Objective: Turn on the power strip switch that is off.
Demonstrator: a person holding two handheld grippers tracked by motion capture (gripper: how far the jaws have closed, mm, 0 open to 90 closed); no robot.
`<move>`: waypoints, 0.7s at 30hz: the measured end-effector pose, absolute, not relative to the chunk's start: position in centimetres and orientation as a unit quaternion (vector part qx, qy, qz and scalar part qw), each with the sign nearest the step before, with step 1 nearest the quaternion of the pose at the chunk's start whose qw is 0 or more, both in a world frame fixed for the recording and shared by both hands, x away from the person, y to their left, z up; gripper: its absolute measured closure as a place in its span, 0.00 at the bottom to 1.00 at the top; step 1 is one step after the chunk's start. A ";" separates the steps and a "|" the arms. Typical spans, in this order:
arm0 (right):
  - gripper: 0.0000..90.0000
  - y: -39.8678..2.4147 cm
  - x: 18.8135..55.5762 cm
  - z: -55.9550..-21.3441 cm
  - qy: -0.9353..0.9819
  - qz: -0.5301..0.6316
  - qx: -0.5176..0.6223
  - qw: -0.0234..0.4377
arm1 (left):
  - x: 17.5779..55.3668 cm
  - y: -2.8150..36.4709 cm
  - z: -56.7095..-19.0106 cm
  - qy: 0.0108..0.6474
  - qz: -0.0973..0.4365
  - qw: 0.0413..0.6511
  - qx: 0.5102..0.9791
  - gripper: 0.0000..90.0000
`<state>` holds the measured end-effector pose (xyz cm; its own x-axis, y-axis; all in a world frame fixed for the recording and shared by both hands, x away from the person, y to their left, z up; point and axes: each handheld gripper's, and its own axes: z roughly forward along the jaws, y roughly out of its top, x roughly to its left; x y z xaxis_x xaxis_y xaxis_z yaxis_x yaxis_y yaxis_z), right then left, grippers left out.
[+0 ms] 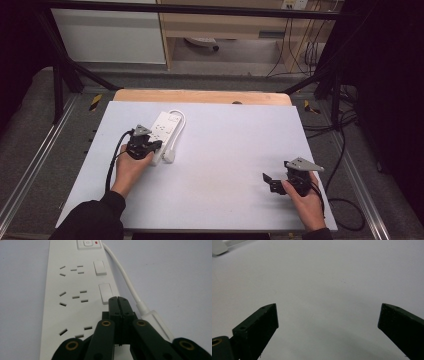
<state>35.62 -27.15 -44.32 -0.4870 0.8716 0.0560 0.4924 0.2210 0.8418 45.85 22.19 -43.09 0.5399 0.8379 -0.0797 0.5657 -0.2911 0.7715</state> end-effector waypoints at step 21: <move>0.04 -27.2 35.6 -44.3 0.749 0.427 0.455 0.222 | 45.9 22.2 -43.4 0.448 0.173 0.394 0.784 1.00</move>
<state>35.61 -27.17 -44.31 -0.4866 0.8718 0.0568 0.4923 0.2199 0.8422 45.94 22.19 -43.37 0.5389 0.8384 -0.0823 0.5659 -0.2879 0.7725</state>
